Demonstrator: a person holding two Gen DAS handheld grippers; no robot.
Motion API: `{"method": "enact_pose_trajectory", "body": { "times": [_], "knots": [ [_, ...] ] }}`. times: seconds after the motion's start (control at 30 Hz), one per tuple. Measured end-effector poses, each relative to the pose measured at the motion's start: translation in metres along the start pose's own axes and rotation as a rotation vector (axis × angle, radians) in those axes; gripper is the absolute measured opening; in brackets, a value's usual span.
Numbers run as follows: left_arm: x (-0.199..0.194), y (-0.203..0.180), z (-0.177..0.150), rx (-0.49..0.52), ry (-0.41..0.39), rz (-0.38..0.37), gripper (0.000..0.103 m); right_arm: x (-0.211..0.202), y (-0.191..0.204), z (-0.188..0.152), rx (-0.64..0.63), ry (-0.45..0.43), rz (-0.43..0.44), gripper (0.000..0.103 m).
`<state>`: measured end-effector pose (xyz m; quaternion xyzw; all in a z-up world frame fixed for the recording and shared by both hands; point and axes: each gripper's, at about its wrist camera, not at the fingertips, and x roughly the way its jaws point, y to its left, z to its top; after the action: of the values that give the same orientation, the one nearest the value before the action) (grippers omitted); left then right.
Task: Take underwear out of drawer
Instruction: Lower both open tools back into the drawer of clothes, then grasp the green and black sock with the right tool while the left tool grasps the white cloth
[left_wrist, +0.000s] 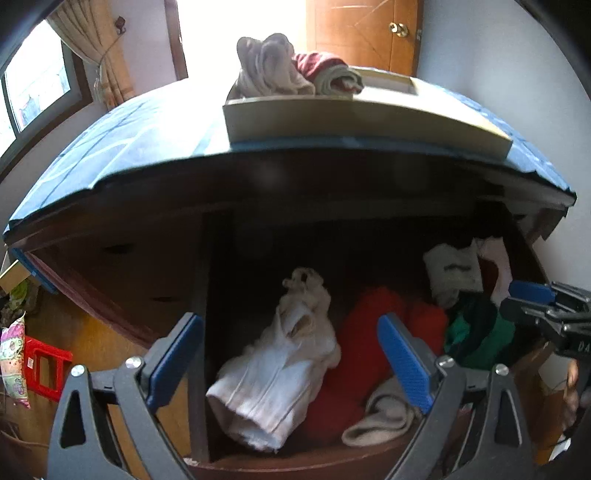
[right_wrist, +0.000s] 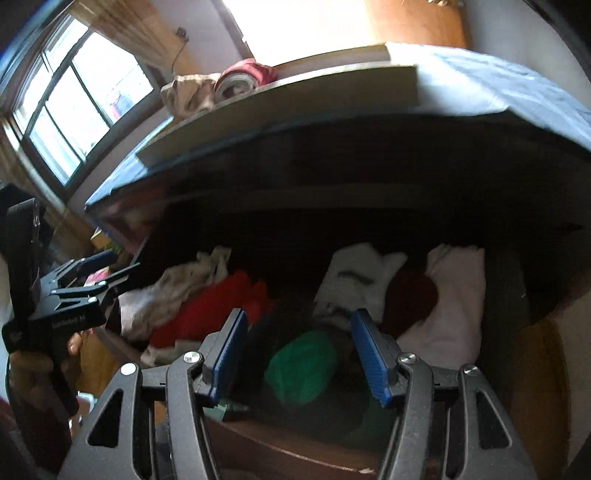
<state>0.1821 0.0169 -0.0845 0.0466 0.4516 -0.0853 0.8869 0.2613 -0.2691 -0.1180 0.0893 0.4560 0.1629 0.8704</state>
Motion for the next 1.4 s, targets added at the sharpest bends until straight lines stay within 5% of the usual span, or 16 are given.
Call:
{"method": "enact_pose_trajectory", "body": {
  "times": [0.63,1.0,1.2,1.4],
  "knots": [
    [0.041,-0.004,-0.004,0.055,0.171,-0.026,0.097,0.049,0.01,-0.004,-0.155,0.253,0.05,0.061],
    [0.051,-0.006,0.005,0.088,0.206,-0.048,0.097,0.081,0.018,-0.003,-0.182,0.327,0.044,0.061],
    [0.06,-0.014,0.008,0.123,0.226,-0.057,0.097,0.077,0.018,-0.006,-0.163,0.338,0.084,0.033],
    [0.074,-0.012,0.007,0.089,0.305,-0.069,0.094,0.055,0.008,-0.002,-0.09,0.26,0.137,0.03]
  ]
}}
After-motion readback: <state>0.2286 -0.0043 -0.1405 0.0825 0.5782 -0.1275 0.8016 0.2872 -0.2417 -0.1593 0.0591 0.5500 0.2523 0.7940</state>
